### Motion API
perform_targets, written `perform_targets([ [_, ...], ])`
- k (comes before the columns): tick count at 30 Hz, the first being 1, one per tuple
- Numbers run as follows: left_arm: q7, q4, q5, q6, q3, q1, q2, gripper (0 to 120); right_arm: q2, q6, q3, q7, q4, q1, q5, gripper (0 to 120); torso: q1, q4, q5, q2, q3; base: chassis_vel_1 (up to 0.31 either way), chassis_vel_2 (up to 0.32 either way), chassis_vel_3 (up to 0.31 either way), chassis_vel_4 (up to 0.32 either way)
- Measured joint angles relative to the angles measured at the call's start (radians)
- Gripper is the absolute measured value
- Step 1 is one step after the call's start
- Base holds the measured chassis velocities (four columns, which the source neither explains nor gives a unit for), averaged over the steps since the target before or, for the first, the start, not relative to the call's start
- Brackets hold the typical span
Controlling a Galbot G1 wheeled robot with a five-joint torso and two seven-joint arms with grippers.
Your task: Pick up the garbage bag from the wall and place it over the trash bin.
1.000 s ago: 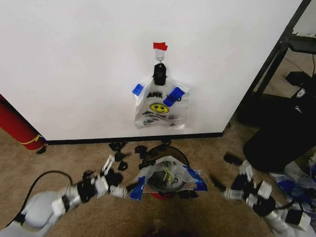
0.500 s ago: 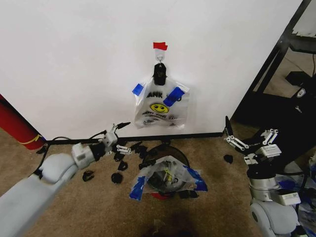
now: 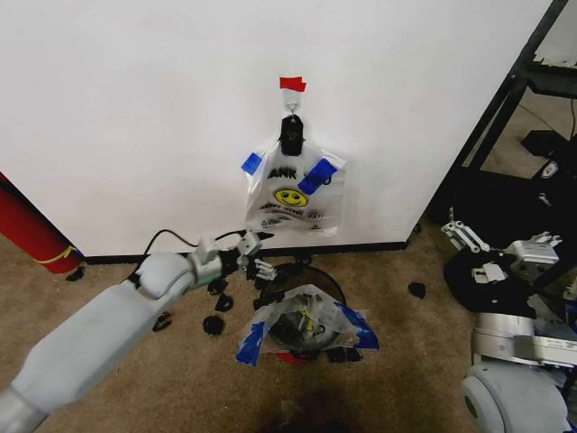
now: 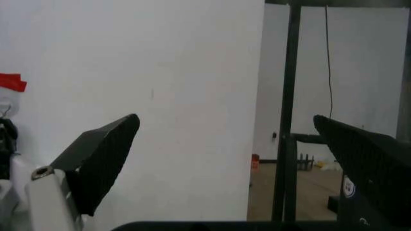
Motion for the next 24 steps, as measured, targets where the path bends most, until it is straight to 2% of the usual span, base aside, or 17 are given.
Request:
perform_targets([
  [3, -0.003, 0.008, 0.002, 0.101, 0.043, -0.042, -0.027, 97, 0.0, 0.011, 0.001, -0.005, -0.016, -0.001, 0.0, 100, 0.0, 0.0001, 0.0003, 0.0, 0.0, 0.0, 0.0, 0.0, 0.0],
  [5, -0.003, 0.008, 0.001, 0.129, 0.056, -0.053, -0.035, 96, -0.001, 0.015, 0.001, -0.006, -0.023, -0.001, 0.0, 100, 0.0, 0.0001, 0.0002, 0.0, 0.0, 0.0, 0.0, 0.0, 0.0],
  [7, 0.0, 0.011, 0.009, 0.195, 0.091, -0.083, -0.054, 98, -0.003, 0.023, 0.002, -0.009, -0.04, -0.001, 0.0, 100, 0.0, 0.0002, 0.0003, 0.0, 0.0, 0.0, 0.0, 0.0, 0.0],
  [10, 0.021, 0.034, 0.069, 0.268, 0.141, -0.126, -0.083, 100, -0.005, 0.032, 0.003, -0.012, -0.053, -0.002, 0.0, 100, 0.0, 0.0, 0.0002, 0.0, 0.0, 0.0, 0.0, 0.0, 0.0],
  [22, 0.029, 0.142, 0.153, 0.288, 0.238, -0.194, -0.165, 100, -0.002, 0.061, -0.005, -0.024, -0.085, -0.011, -0.017, 100, 0.0, 0.0001, 0.0001, 0.0, 0.0, 0.0, 0.0, 0.0, 0.0],
  [24, 0.029, 0.168, 0.157, 0.288, 0.248, -0.205, -0.183, 95, 0.0, 0.063, -0.008, -0.024, -0.088, -0.011, -0.02, 100, 0.0, 0.0001, 0.0002, 0.0, 0.0, 0.0, 0.0, 0.0, 0.0],
])
